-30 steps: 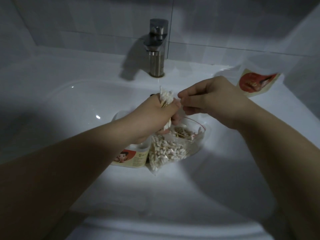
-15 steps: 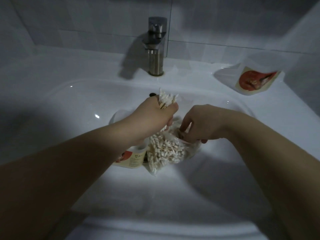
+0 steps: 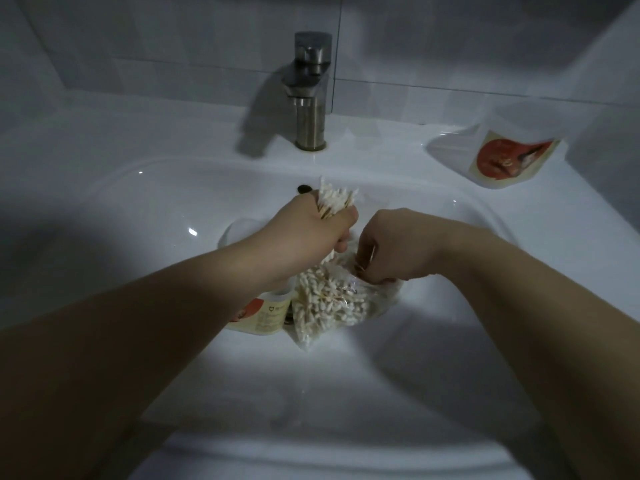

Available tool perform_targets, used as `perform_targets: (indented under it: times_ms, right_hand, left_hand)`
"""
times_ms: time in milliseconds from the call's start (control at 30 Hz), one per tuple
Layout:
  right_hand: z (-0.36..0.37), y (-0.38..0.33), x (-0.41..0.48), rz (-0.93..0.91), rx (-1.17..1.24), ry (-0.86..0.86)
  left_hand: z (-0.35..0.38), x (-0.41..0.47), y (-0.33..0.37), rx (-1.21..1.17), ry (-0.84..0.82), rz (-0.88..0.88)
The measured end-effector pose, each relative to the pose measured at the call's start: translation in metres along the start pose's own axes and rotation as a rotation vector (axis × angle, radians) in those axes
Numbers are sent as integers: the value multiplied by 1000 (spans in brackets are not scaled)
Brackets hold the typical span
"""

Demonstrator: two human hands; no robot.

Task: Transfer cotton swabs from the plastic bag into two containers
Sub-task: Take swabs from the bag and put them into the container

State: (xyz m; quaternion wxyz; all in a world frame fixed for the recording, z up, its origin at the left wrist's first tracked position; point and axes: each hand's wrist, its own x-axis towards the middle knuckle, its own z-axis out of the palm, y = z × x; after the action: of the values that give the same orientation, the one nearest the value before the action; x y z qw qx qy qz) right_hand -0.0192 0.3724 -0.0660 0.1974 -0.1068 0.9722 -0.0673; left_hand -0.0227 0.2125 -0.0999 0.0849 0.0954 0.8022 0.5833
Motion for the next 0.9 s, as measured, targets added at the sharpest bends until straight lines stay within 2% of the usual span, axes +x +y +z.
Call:
perform_targets:
  times_ms: [133, 267, 400, 900]
  right_hand:
    - [-8, 4, -6, -4, 34, 114]
    - [-19, 15, -14, -32, 291, 216]
    - [-22, 20, -15, -40, 421, 305]
    - [-23, 21, -19, -57, 582, 380]
  left_hand:
    - [-1, -1, 0, 57, 9, 26]
    - [-1, -4, 2, 44, 18, 18]
    - [1, -5, 2, 25, 12, 19]
    - [2, -6, -1, 84, -119, 159]
